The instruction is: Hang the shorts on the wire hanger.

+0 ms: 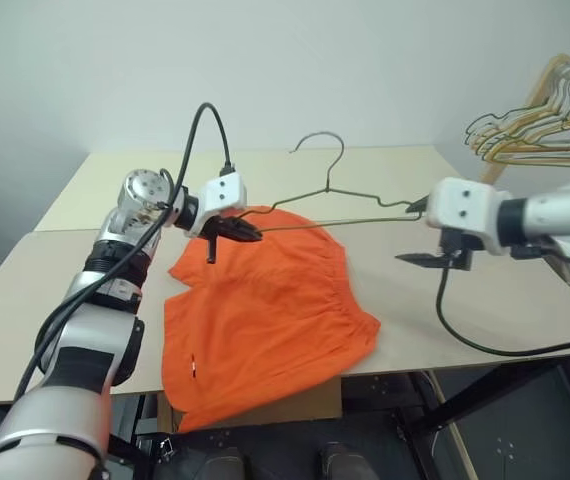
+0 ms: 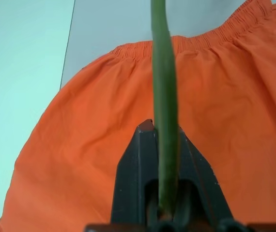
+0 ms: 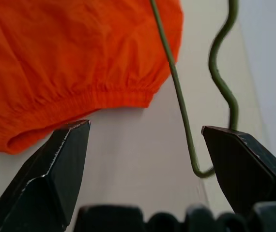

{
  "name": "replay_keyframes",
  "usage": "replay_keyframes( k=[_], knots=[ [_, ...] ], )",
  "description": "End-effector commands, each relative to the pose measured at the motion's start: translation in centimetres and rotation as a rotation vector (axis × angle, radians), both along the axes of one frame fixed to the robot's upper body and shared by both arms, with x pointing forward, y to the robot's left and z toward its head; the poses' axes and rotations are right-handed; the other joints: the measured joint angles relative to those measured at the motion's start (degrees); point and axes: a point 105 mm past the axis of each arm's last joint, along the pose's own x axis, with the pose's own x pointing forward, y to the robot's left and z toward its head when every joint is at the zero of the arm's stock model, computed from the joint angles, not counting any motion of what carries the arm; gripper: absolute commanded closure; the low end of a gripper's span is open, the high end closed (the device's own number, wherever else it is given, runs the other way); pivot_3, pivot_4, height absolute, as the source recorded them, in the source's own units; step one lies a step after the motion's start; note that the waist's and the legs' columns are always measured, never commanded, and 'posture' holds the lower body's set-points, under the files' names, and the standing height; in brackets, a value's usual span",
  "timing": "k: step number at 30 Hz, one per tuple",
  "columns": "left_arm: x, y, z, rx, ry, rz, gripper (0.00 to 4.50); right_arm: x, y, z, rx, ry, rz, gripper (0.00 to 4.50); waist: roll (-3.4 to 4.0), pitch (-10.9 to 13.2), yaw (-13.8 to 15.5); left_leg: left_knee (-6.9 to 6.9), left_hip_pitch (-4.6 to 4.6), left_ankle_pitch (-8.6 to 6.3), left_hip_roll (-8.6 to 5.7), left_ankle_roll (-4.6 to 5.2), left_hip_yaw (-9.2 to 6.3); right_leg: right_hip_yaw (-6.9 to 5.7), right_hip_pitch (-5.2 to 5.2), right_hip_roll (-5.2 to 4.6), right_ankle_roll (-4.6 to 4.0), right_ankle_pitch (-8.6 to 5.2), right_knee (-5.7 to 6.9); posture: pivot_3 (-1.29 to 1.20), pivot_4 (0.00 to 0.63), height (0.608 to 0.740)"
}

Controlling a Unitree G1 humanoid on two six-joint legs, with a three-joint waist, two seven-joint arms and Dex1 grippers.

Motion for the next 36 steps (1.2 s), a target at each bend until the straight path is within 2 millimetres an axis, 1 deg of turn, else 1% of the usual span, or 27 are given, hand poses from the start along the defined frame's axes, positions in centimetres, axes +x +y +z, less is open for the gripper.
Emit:
replay_keyframes(
  k=[1, 2, 4, 6, 9, 11, 13, 17, 19, 22, 26, 27, 32, 35, 36],
  knots=[
    [0.0, -0.7, 1.2, 0.015, -0.049, -0.037, 4.5, 0.1, 0.3, 1.3, -0.013, -0.001, 0.008, 0.17, 0.0, 0.0, 0.4, 0.0, -0.04, 0.0, -0.01, 0.0, 0.0, 0.0, -0.03, 0.0, 0.08, 0.05, -0.01, 0.11, 0.0, 0.74],
    [0.0, -0.6, 1.2, 0.018, -0.049, -0.03, 4.5, -0.1, 0.3, 1.7, -0.013, 0.003, 0.013, 0.17, 0.0, 0.0, 0.8, 0.0, -0.09, -0.01, 0.0, 0.0, -0.01, 0.0, -0.08, 0.0, 0.26, 0.15, -0.01, 0.11, 0.0, 0.74],
    [0.4, -0.4, 1.2, 0.003, -0.036, 0.008, 4.5, -0.9, 0.2, 2.2, -0.007, 0.017, 0.036, 0.17, 0.01, 0.0, 1.4, 0.0, -0.36, -0.01, -0.01, 0.01, -0.01, -0.01, -0.35, 0.0, 0.25, 0.18, 0.01, 0.13, 0.0, 0.74],
    [0.9, -0.2, 1.2, -0.011, -0.024, 0.062, 4.5, -2.0, 0.1, 2.4, 0.005, 0.053, 0.067, 0.17, 0.01, 0.0, 2.2, 0.09, -0.73, -0.01, 0.0, 0.01, -0.04, -0.04, -0.7, 0.01, -0.13, 0.42, 0.09, 0.13, 0.0, 0.74],
    [1.2, 0.1, 1.1, -0.021, -0.005, 0.093, 4.5, -3.8, 0.1, 2.8, 0.043, 0.102, 0.128, 0.17, 0.01, 0.0, 3.5, 0.31, -0.93, -0.11, 0.0, 0.17, -0.06, -0.08, -0.82, 0.02, -0.16, 0.43, 0.11, 0.13, 0.0, 0.74],
    [1.2, 0.3, 1.1, -0.019, -0.002, 0.094, 4.5, -4.2, -0.1, 3.5, 0.077, 0.101, 0.126, 0.17, 0.01, 0.0, 4.2, 0.42, -0.99, -0.14, -0.01, 0.19, -0.05, -0.09, -0.81, 0.01, -0.14, 0.44, 0.06, 0.13, 0.0, 0.74],
    [1.2, 0.4, 1.1, -0.012, -0.004, 0.097, 4.5, -4.0, -0.3, 4.2, 0.104, 0.086, 0.103, 0.17, 0.01, 0.0, 4.4, 0.54, -1.01, -0.17, 0.0, 0.15, -0.03, -0.08, -0.79, 0.0, -0.11, 0.47, 0.07, 0.13, 0.0, 0.74],
    [1.1, 0.2, 1.1, 0.006, -0.022, 0.073, 4.5, -3.0, -0.9, 4.5, 0.073, 0.049, 0.037, 0.17, 0.01, 0.0, 4.6, 0.68, -1.01, -0.16, 0.02, 0.14, -0.01, -0.08, -0.77, 0.0, 0.13, 0.39, 0.09, 0.13, 0.0, 0.74],
    [1.0, -0.1, 1.1, 0.004, -0.025, 0.053, 4.5, -1.7, -1.4, 3.7, 0.037, 0.041, -0.02, 0.17, 0.01, 0.0, 4.6, 0.7, -0.98, -0.16, 0.04, 0.13, -0.01, -0.08, -0.77, 0.01, 0.19, 0.33, 0.11, 0.12, 0.0, 0.74],
    [0.8, -0.3, 1.2, 0.002, -0.029, 0.033, 4.5, 0.4, -1.7, 2.9, 0.026, 0.033, -0.097, 0.17, 0.01, 0.0, 4.3, 0.73, -0.96, -0.14, 0.07, 0.11, 0.06, -0.08, -0.77, 0.02, 0.04, 0.26, 0.12, 0.12, 0.0, 0.74],
    [0.6, -0.3, 1.2, 0.007, -0.03, 0.016, 4.5, 2.3, -1.3, 2.3, 0.018, 0.043, -0.132, 0.17, 0.01, 0.0, 4.0, 0.74, -0.99, -0.14, 0.07, 0.11, 0.14, -0.01, -0.88, 0.03, 0.05, 0.51, 0.22, 0.13, 0.0, 0.74],
    [0.6, -0.3, 1.2, 0.008, -0.03, 0.015, 4.5, 2.5, -1.1, 2.2, 0.014, 0.049, -0.13, 0.17, 0.01, 0.0, 4.0, 0.73, -1.0, -0.14, 0.06, 0.11, 0.12, -0.01, -0.89, 0.04, -0.13, 0.61, 0.27, 0.13, 0.0, 0.74],
    [0.3, -0.6, 1.4, 0.001, -0.027, -0.01, 4.5, 3.3, 0.0, 1.0, -0.009, 0.103, -0.105, 0.17, 0.01, 0.0, 4.3, 0.72, -1.17, -0.15, 0.02, 0.12, 0.06, -0.02, -1.03, 0.04, -0.16, 0.52, 0.42, 0.14, 0.0, 0.74],
    [0.1, -0.7, 1.4, -0.002, -0.026, -0.02, 4.5, 3.5, 0.5, 0.6, -0.03, 0.117, -0.085, 0.77, 0.02, 0.0, 4.4, 0.73, -1.21, -0.15, 0.01, 0.12, 0.05, -0.02, -1.05, 0.03, -0.16, 0.53, 0.43, 0.15, 0.0, 0.74],
    [0.0, -0.7, 1.4, -0.003, -0.025, -0.024, 4.5, 3.5, 0.6, 0.5, -0.035, 0.12, -0.079, 1.12, 0.02, 0.0, 4.5, 0.74, -1.21, -0.15, 0.01, 0.12, 0.05, -0.02, -1.05, 0.03, -0.15, 0.53, 0.46, 0.14, 0.0, 0.74]
  ],
)
